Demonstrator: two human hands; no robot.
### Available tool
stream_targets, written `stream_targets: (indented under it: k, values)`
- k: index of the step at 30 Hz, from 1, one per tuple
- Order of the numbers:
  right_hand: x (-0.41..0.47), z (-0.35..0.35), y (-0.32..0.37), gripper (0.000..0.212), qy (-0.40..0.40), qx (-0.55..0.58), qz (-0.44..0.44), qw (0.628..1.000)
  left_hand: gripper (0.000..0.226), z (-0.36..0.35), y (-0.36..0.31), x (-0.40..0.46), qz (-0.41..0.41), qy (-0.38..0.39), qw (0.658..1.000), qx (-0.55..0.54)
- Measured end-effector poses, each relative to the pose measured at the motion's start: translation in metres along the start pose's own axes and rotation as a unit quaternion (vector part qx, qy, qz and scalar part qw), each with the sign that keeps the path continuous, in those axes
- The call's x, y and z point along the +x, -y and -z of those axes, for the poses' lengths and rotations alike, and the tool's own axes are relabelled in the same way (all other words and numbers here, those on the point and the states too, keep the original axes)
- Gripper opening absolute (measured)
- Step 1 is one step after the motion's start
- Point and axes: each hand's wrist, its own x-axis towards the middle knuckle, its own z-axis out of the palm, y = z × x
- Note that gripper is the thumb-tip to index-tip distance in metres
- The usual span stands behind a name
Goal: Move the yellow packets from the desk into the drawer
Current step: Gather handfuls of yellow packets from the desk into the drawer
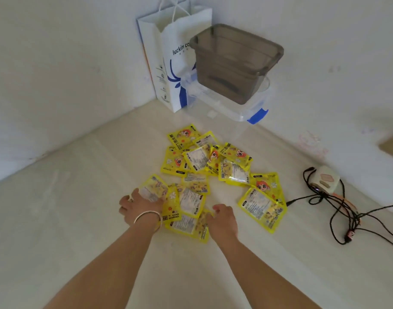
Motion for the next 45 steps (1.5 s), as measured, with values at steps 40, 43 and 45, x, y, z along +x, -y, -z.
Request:
stream_targets:
  k: [40, 43, 45]
  values:
    - [0.019, -0.039, 0.051, 0.063, -0.036, 0.291, -0.13, 0.947, 0.035, 0.021, 0.021, 0.014, -0.286, 0.177, 0.941, 0.02]
    - [0.024, -0.03, 0.041, 0.062, -0.035, 0.329, -0.136, 0.934, 0.022, 0.024, 0.016, 0.006, -0.155, 0.17, 0.968, -0.105]
    - [0.026, -0.026, 0.033, 0.048, -0.03, 0.33, -0.136, 0.934, 0.018, 0.02, 0.012, 0.003, -0.098, 0.17, 0.972, -0.131]
